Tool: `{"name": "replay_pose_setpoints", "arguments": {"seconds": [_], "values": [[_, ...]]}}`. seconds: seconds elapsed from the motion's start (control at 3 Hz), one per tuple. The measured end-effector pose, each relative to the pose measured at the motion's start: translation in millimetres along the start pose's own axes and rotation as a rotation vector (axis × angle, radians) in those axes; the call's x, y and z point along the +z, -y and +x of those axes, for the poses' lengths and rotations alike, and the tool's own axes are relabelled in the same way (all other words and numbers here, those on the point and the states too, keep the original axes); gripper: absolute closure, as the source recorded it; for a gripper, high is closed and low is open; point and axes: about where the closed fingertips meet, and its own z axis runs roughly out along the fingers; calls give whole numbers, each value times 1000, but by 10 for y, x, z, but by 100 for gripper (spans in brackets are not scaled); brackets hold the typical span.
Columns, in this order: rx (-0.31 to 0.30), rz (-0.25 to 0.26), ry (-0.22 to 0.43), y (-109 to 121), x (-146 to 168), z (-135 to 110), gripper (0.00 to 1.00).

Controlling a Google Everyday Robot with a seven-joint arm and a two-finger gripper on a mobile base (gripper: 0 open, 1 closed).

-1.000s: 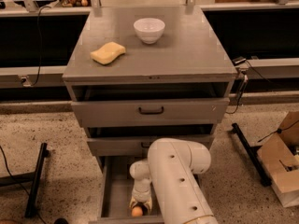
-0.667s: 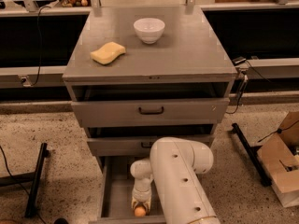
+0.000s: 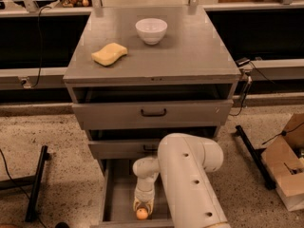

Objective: Pick orange from bottom drawer and place on counter

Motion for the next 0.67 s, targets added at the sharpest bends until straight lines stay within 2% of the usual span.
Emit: {"name": "replay_pose_setpoints", "arguments": {"seconds": [0.67], "values": [[102,75,-54,-100,-319,-20,100]]}}
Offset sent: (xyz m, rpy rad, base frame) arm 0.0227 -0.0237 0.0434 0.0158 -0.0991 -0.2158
